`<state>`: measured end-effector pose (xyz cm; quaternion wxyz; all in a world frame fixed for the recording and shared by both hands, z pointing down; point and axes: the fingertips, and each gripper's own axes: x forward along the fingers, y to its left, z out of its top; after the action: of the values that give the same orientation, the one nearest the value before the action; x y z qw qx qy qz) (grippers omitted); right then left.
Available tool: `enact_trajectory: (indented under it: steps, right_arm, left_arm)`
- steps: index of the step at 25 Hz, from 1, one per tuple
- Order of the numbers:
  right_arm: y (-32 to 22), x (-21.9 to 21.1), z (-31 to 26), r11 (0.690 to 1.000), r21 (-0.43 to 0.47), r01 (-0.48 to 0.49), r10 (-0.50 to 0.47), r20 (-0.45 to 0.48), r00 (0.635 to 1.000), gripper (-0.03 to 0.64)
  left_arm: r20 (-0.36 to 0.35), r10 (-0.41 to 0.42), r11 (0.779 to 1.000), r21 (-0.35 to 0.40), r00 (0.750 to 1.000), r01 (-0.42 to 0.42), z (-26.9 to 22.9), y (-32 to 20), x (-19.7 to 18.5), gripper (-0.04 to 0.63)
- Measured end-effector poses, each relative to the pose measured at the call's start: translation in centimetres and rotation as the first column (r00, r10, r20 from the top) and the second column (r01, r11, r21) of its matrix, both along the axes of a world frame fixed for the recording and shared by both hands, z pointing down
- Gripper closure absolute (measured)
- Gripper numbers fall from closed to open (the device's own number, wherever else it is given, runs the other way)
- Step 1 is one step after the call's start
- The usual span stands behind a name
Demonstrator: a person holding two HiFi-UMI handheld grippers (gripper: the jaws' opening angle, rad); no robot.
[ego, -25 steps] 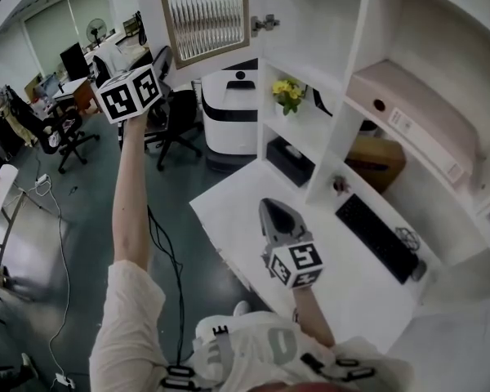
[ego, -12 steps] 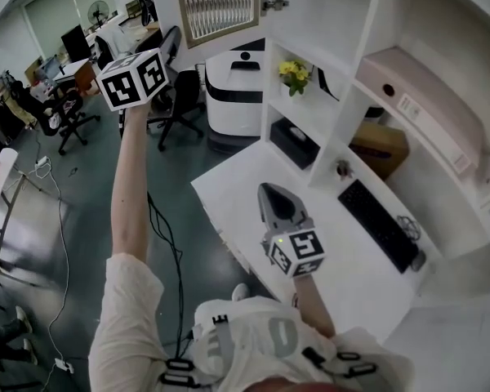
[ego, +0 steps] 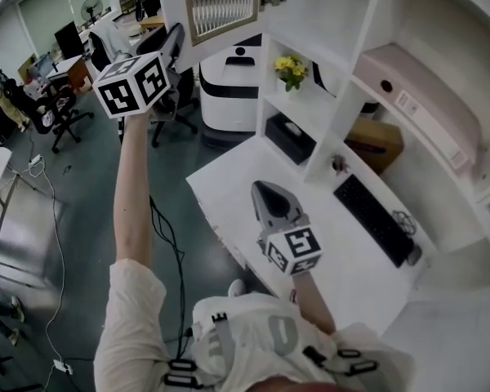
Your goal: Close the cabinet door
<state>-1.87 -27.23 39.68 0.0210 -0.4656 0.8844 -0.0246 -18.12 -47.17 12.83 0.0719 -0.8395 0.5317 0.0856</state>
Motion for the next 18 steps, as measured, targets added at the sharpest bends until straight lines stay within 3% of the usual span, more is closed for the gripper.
enact_trajectory:
  steps: [12,18]
  right_arm:
    - [0.6,0.2,0.2,1.0,-0.005,-0.017,0.017,-0.014,1.0,0.611]
    - [0.8,0.1,-0.1,1.0,-0.001,-0.023,0.023,-0.015,1.0,0.612]
  left_arm:
    - [-0.065,0.108,0.994,0.012,0.992,-0.108,0.2,2.0,2.4,0.518]
    - [-0.06,0.147,0.989,0.018,0.987,-0.146,0.2,3.0,4.1,0.52]
